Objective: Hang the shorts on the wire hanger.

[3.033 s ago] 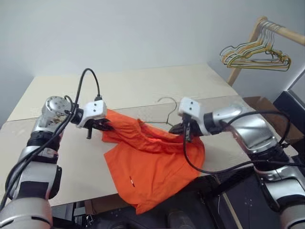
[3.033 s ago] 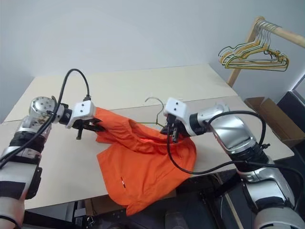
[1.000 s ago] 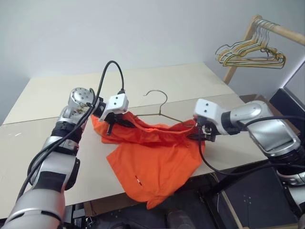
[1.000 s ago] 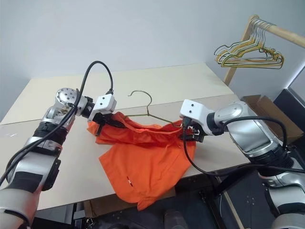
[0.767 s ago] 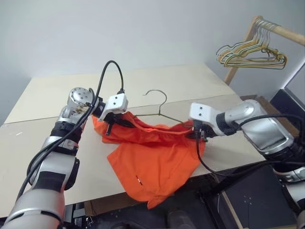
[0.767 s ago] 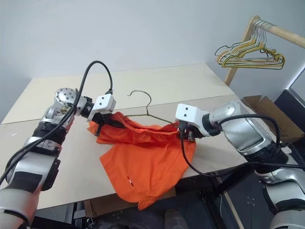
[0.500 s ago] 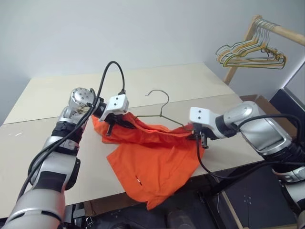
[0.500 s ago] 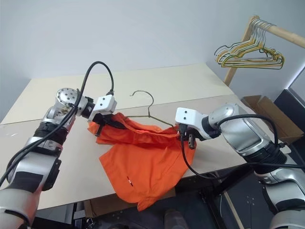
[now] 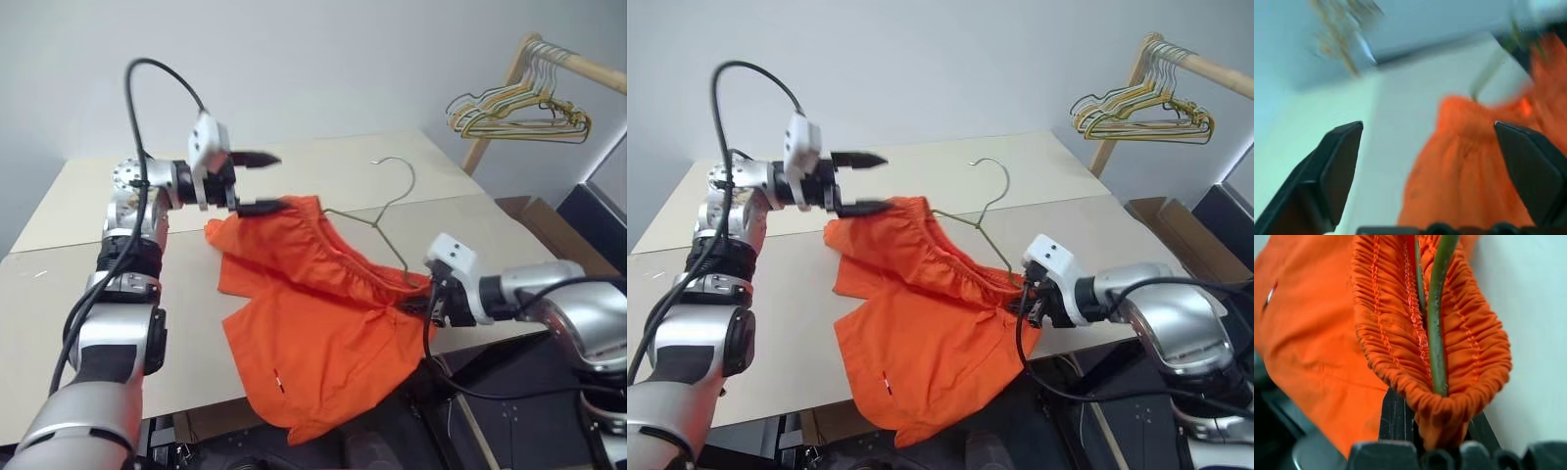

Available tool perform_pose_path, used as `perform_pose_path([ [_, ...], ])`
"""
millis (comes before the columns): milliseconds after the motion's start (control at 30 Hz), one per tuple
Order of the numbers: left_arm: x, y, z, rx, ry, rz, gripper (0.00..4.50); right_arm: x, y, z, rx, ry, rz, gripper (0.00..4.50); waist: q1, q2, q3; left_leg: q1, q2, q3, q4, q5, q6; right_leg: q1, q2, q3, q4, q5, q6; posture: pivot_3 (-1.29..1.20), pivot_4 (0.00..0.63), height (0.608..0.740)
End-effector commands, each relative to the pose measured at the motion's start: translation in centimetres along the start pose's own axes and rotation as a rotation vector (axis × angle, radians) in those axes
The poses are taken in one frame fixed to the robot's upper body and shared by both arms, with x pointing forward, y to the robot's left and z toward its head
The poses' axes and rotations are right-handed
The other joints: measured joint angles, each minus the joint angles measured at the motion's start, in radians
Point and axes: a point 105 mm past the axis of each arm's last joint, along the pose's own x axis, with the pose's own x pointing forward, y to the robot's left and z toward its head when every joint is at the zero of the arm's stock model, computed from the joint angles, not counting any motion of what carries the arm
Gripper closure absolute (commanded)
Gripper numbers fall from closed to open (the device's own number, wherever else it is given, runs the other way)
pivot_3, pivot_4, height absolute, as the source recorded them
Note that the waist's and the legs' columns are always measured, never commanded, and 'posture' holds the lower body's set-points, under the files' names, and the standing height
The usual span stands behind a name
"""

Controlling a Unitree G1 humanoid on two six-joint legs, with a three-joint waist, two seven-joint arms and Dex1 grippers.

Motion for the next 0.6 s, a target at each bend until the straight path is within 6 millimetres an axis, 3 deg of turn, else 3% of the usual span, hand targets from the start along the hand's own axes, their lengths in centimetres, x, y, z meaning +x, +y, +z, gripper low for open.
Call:
perform_pose_path([
  [33, 0.3, -1.0, 4.1, -0.077, -0.193, -0.026, 0.03, -2.3, -0.9, -0.3, 0.109, -0.084, -0.169, 4.50, -0.002, 0.000, 0.000, 0.000, 0.000, 0.000, 0.000, 0.000, 0.000, 0.000, 0.000, 0.000, 0.001, 0.000, 0.000, -0.26, 0.000, 0.740],
  [133, 0.6, -2.5, 5.1, -0.153, -0.255, -0.063, 0.03, -3.5, -1.4, -1.5, 0.199, -0.105, -0.266, 4.50, -0.004, 0.000, 0.000, 0.000, 0.000, 0.000, 0.000, 0.000, 0.000, 0.000, 0.000, 0.001, 0.002, 0.000, 0.000, -0.27, 0.001, 0.740],
  [233, 1.1, -5.1, 6.0, -0.250, -0.337, -0.108, 0.03, -6.2, -3.7, -4.1, 0.342, -0.108, -0.505, 4.50, -0.004, 0.001, -0.001, 0.002, 0.000, -0.001, 0.000, 0.000, 0.000, 0.002, 0.000, 0.001, 0.000, 0.000, 0.000, -0.30, 0.000, 0.740],
  [367, 1.7, -7.7, 6.2, -0.292, -0.355, -0.152, 0.03, -9.8, -6.6, -5.9, 0.480, -0.153, -0.763, 4.50, -0.012, 0.002, -0.001, 0.002, -0.001, -0.001, 0.000, 0.000, 0.000, 0.002, 0.000, 0.003, 0.000, -0.001, 0.001, -0.32, 0.000, 0.740],
  [467, 2.0, -8.9, 6.1, -0.305, -0.350, -0.188, 0.03, -11.5, -8.3, -6.3, 0.544, -0.173, -0.896, 4.50, -0.025, 0.003, -0.002, 0.007, -0.001, -0.001, -0.002, 0.000, 0.000, 0.007, 0.001, 0.004, -0.002, -0.001, 0.001, -0.32, 0.000, 0.740],
  [600, 2.3, -9.0, 5.9, -0.303, -0.336, -0.177, 0.03, -13.8, -10.8, -6.0, 0.660, -0.236, -1.035, 4.50, -0.047, 0.005, -0.003, 0.016, -0.001, -0.001, -0.006, 0.000, 0.000, 0.015, 0.002, 0.003, -0.007, -0.001, 0.001, -0.32, 0.000, 0.740],
])
